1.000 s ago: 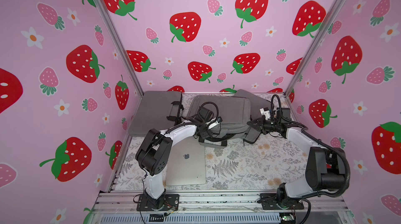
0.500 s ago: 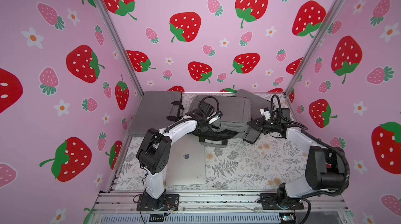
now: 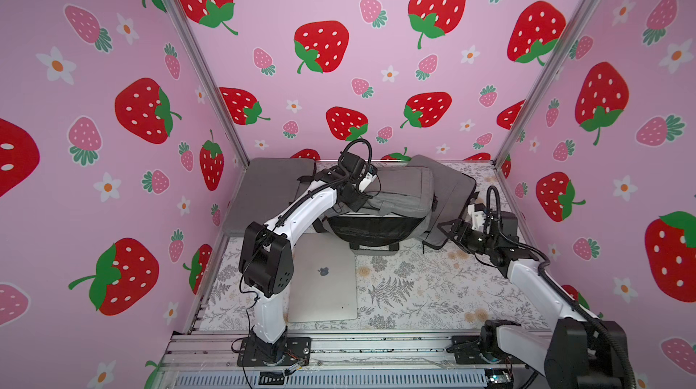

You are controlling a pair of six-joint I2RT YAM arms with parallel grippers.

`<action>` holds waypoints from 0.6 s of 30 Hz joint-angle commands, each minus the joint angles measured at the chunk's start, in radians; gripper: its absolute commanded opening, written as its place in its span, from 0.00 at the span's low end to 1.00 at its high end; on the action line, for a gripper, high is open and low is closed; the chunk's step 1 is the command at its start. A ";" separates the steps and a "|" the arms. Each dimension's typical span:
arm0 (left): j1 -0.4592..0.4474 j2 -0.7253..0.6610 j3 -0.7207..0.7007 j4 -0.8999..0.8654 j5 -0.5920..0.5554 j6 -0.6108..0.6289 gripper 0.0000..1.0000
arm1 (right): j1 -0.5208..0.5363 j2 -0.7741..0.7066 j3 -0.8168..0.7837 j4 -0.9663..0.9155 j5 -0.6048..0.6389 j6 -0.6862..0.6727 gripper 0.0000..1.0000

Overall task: Open the zippered laptop bag and take out the laptop
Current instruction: Open the bag flap on the zippered laptop bag.

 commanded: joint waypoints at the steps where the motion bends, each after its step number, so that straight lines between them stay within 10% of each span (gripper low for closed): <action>1: 0.007 0.012 0.084 -0.074 0.157 -0.138 0.00 | 0.050 -0.007 -0.057 0.110 0.049 0.087 0.75; 18: 0.006 -0.019 0.174 -0.112 0.348 -0.265 0.00 | 0.306 0.396 0.024 0.572 0.186 0.273 0.60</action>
